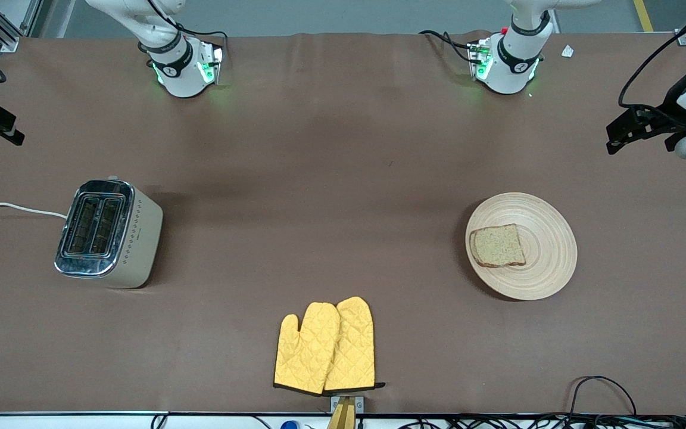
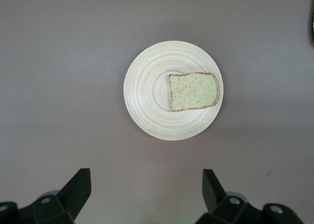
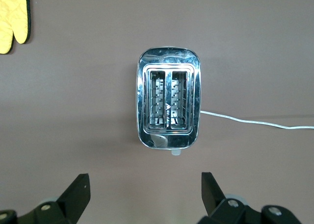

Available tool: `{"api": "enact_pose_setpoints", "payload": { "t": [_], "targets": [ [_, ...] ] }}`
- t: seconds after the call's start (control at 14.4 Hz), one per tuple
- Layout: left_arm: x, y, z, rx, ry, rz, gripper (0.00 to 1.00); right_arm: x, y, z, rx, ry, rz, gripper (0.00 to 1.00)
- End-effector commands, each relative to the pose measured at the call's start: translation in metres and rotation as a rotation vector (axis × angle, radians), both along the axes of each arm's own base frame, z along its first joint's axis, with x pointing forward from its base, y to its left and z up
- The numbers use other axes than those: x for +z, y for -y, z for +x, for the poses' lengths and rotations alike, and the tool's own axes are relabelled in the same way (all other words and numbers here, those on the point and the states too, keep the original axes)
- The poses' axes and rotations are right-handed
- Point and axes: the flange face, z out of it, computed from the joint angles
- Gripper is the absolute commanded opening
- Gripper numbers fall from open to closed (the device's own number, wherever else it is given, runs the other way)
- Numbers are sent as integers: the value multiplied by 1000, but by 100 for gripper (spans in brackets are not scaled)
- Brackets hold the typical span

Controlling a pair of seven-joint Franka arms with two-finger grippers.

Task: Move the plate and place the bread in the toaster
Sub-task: 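Move the left gripper down to the wooden plate's rim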

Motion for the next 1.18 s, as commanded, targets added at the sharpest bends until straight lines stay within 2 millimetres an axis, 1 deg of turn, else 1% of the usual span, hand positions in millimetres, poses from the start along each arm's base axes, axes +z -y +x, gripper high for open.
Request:
{"api": "enact_pose_setpoints", "payload": {
  "t": [0.0, 0.07, 0.14, 0.21, 0.28, 0.35, 0.48, 0.55, 0.62, 0.69, 0.76, 0.83, 0.97, 1.11],
  "targets": [
    [6, -4, 1, -7, 4, 15, 100, -1, 1, -4, -17, 7, 14, 100],
    [4, -6, 2, -4, -1, 8, 100, -1, 2, -4, -20, 7, 14, 100],
    [-4, -11, 8, 2, -15, 6, 100, -1, 2, -4, -18, 7, 14, 100],
    [-17, -20, 17, 4, -37, -2, 100, -1, 1, -4, -17, 7, 14, 100],
    [-31, -40, 27, 12, -56, -46, 100, -1, 1, -4, -15, 5, 14, 100],
    [-51, -61, 39, 32, -72, -103, 100, -1, 0, -4, -14, 5, 14, 100],
    [-98, -115, 61, 125, -93, -217, 100, -1, 0, -4, -15, 5, 15, 100],
    [-119, -137, 69, 128, -97, -259, 100, -1, 0, -4, -15, 5, 15, 100],
    [-146, -159, 78, 94, -100, -292, 100, -1, 0, -4, -15, 5, 15, 100],
    [-167, -181, 83, 60, -98, -315, 100, -1, 0, -4, -15, 5, 18, 100],
    [-196, -205, 88, 43, -98, -366, 100, -1, -1, -4, -14, 6, 24, 100],
    [-218, -226, 89, 36, -92, -428, 100, -1, 0, -4, -16, 6, 25, 100],
    [-280, -267, 86, 29, -94, -570, 100, -1, 0, -3, -16, 8, 25, 100],
    [-329, -291, 80, 61, -119, -643, 100, -1, -1, -3, -14, 8, 25, 100]
  ]
}}
